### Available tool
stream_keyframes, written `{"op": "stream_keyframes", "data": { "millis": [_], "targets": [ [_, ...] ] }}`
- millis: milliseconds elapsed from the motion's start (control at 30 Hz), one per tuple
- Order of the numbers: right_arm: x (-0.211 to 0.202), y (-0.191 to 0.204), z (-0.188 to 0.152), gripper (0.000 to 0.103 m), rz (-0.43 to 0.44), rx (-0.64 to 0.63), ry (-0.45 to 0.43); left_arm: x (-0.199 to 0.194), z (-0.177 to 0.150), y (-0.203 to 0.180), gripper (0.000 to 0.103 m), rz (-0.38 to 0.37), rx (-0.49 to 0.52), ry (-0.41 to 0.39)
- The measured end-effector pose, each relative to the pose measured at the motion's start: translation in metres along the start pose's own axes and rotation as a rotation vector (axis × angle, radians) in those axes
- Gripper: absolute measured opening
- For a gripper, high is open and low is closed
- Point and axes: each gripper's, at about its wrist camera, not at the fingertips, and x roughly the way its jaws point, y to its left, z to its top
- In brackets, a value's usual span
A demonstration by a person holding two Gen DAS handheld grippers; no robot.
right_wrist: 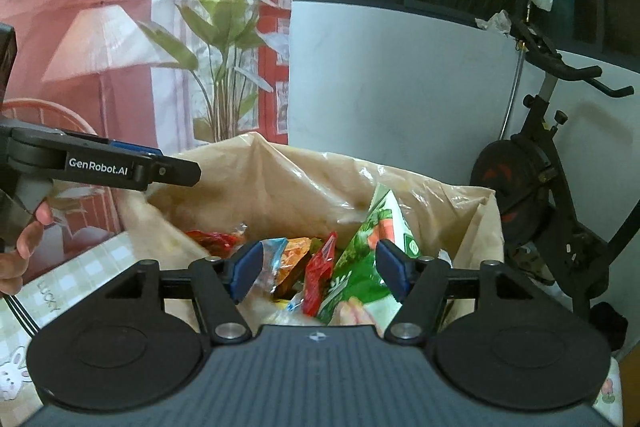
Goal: Organize snacks
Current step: 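Open both tools over the box to drop the snacks, then withdraw both tools and approach the last clear-wrapped snack with the right tool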
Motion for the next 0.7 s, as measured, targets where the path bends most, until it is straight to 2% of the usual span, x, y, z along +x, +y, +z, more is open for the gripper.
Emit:
{"op": "stream_keyframes", "data": {
  "millis": [233, 433, 700],
  "targets": [
    [-0.039, 0.006, -0.018, 0.065, 0.007, 0.06, -0.039, -0.042, -0.02, -0.01, 0.059, -0.014, 0.014, -0.021],
    [-0.068, 0.013, -0.04, 0.065, -0.002, 0.093, -0.065, -0.06, -0.054, -0.009, 0.059, -0.037, -0.029, 0.033],
    [-0.089, 0.015, -0.08, 0.065, -0.029, 0.14, -0.043, -0.064, -0.093, -0.006, 0.059, -0.06, -0.047, 0.102]
  ]
}}
